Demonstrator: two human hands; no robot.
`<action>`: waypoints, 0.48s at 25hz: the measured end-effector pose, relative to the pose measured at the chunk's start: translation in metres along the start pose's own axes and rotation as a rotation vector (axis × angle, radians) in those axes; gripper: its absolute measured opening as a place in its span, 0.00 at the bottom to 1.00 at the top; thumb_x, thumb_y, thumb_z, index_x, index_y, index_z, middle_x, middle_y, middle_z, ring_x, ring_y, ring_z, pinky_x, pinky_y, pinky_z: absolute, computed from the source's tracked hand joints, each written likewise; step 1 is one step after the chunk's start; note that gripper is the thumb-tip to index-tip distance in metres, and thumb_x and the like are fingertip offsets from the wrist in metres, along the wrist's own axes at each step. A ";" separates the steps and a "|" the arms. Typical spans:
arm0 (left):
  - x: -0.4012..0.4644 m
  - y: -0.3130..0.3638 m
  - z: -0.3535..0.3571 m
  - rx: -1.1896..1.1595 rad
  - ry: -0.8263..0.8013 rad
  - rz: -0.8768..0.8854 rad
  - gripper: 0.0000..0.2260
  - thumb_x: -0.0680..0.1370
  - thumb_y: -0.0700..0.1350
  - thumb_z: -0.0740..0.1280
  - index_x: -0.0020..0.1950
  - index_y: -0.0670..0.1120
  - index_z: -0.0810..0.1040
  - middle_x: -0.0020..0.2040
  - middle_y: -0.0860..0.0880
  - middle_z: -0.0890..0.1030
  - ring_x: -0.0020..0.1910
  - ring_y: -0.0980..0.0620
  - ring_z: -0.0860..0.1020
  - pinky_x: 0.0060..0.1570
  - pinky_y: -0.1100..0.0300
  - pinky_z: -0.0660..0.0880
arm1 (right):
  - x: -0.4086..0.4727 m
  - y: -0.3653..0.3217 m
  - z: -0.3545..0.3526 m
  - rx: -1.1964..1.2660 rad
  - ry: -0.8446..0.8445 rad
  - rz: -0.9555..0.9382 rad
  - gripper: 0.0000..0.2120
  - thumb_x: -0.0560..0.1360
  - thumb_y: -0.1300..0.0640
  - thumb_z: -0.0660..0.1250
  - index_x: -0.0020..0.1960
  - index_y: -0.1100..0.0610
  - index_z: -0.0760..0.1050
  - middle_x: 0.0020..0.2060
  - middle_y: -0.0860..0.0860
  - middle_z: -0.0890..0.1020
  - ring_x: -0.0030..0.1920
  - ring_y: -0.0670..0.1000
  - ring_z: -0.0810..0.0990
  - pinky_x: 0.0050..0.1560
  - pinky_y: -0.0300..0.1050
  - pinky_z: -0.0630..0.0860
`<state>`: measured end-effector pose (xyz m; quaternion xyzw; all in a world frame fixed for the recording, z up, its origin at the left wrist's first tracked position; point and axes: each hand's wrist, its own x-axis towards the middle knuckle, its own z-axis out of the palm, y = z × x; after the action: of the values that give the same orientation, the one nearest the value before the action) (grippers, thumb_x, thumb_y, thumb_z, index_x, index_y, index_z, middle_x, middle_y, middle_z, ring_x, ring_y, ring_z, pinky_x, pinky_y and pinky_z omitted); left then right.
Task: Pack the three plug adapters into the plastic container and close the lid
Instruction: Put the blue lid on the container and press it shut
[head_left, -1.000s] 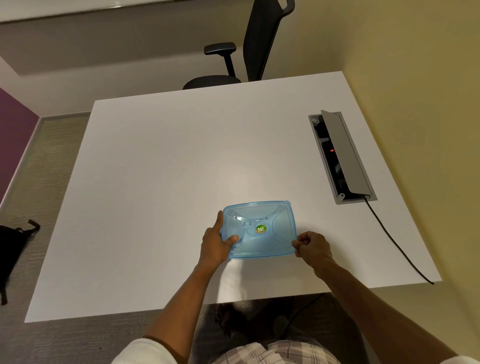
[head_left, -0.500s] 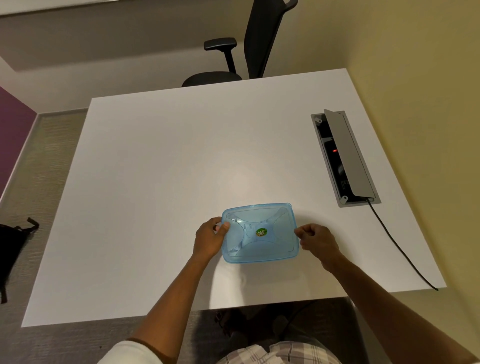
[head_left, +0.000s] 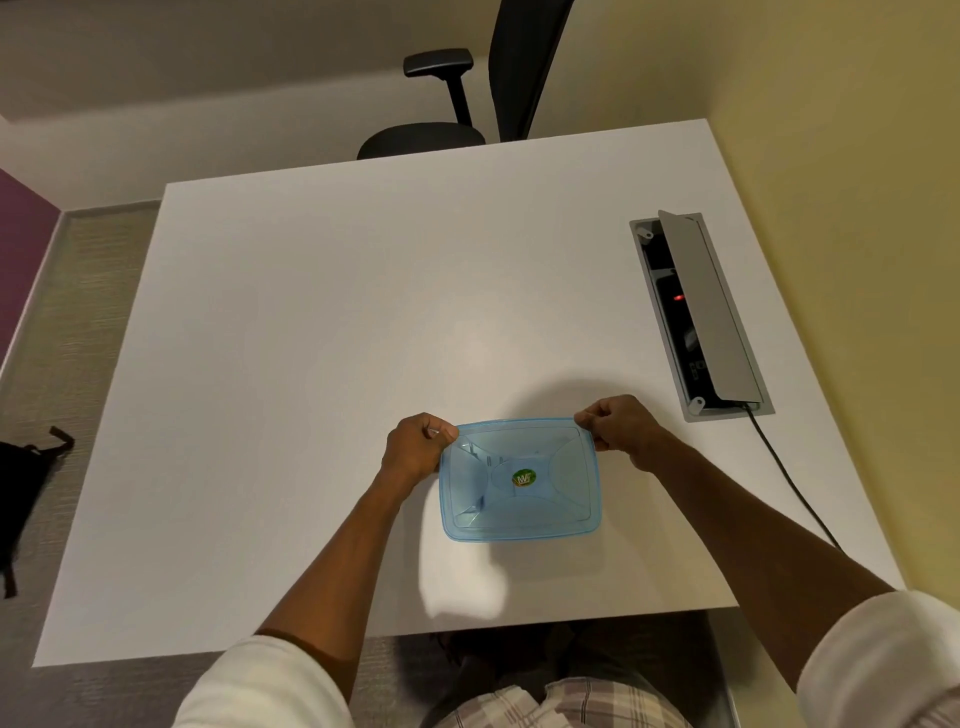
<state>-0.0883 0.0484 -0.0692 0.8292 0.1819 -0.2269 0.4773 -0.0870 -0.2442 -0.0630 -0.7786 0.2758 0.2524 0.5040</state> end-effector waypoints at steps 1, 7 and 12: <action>0.001 0.000 0.001 -0.009 0.002 -0.002 0.03 0.76 0.43 0.71 0.41 0.48 0.82 0.46 0.44 0.84 0.42 0.46 0.81 0.41 0.52 0.82 | 0.001 -0.001 0.001 -0.031 0.019 -0.004 0.08 0.74 0.58 0.72 0.39 0.60 0.79 0.39 0.59 0.84 0.40 0.56 0.83 0.48 0.53 0.82; 0.012 0.001 0.007 -0.034 0.044 0.016 0.03 0.75 0.43 0.72 0.41 0.48 0.82 0.47 0.45 0.85 0.42 0.48 0.80 0.51 0.44 0.81 | 0.007 -0.004 0.003 -0.113 0.087 -0.036 0.09 0.75 0.57 0.71 0.37 0.57 0.78 0.37 0.55 0.82 0.36 0.53 0.80 0.39 0.45 0.77; 0.020 0.008 0.014 -0.039 0.090 0.010 0.05 0.74 0.47 0.72 0.43 0.46 0.83 0.43 0.47 0.85 0.43 0.46 0.81 0.53 0.44 0.80 | 0.009 -0.010 -0.001 -0.117 0.176 -0.128 0.07 0.75 0.56 0.71 0.43 0.60 0.80 0.41 0.57 0.83 0.43 0.55 0.80 0.44 0.46 0.75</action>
<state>-0.0705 0.0341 -0.0801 0.8300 0.2034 -0.1831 0.4860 -0.0731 -0.2430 -0.0624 -0.8418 0.2534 0.1660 0.4467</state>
